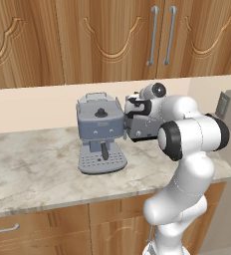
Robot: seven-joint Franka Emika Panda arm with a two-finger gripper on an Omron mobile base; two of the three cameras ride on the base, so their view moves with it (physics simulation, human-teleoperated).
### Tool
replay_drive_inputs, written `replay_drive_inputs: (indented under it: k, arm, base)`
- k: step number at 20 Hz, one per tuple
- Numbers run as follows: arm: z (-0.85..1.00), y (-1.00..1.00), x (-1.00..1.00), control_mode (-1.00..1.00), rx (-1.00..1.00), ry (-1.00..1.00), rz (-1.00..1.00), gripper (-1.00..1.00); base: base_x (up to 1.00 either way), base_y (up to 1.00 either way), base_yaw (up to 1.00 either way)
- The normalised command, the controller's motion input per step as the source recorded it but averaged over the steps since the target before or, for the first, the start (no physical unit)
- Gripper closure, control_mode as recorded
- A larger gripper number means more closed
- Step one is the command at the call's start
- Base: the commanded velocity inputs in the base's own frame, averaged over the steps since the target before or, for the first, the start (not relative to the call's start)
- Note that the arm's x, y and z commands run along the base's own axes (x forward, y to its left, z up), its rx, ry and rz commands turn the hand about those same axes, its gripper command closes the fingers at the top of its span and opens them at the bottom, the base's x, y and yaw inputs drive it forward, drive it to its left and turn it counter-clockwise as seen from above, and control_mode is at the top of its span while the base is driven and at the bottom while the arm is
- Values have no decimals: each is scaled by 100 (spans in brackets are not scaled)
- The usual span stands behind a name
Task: Start the toaster. Once the lever pops up, take the bread to the plate on the dining counter.
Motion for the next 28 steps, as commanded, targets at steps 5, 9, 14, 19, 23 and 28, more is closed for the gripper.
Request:
replay_drive_inputs:
  k: [5,9,14,19,23,28]
  arm:
    - [-3,0,0,-100,0,3,0,-100]
    - [0,0,0,-100,0,1,1,-100]
    - [0,0,0,-100,0,0,0,-100]
    - [0,0,4,-100,0,0,0,-100]
    - [0,0,2,-100,0,1,0,-100]
    - [-2,0,0,-100,0,1,0,-100]
  base:
    - [0,0,0]
    - [0,0,0]
    - [0,0,0]
    - [0,0,0]
    - [0,0,0]
    - [0,0,0]
